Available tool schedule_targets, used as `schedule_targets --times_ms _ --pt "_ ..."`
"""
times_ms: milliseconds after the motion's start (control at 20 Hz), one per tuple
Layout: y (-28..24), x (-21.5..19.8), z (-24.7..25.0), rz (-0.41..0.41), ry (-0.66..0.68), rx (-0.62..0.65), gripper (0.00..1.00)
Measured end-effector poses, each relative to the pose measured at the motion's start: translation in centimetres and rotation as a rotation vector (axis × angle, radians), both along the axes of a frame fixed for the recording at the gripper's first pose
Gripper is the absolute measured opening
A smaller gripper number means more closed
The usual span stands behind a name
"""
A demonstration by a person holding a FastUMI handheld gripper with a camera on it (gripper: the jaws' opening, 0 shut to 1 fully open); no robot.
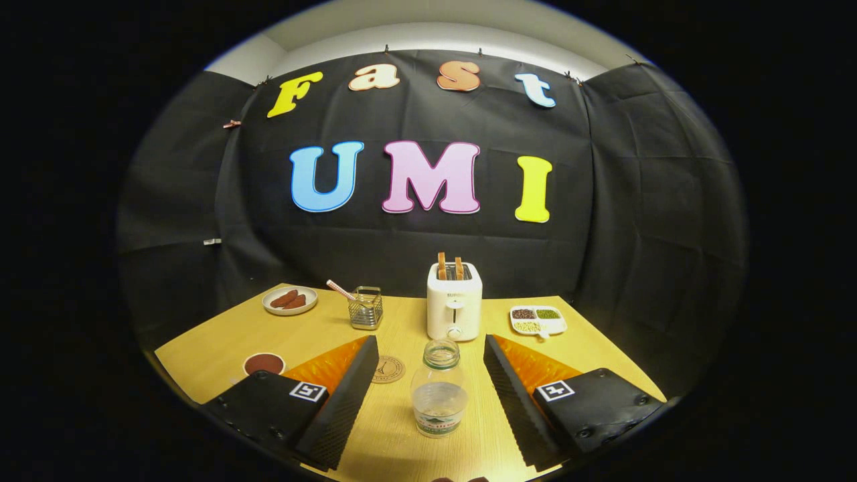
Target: Take the bottle from table, then pour the juice into the cup, finally place the bottle on the coaster
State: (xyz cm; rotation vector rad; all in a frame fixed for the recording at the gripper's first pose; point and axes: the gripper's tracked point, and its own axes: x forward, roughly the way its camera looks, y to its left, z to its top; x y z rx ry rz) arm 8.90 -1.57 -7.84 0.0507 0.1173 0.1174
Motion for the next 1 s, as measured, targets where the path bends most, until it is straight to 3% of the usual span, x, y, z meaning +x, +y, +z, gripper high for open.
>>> schedule_targets --times_ms 1000 --pt "-0.6 2.9 -10.3 0.018 0.104 -0.041 0.98"
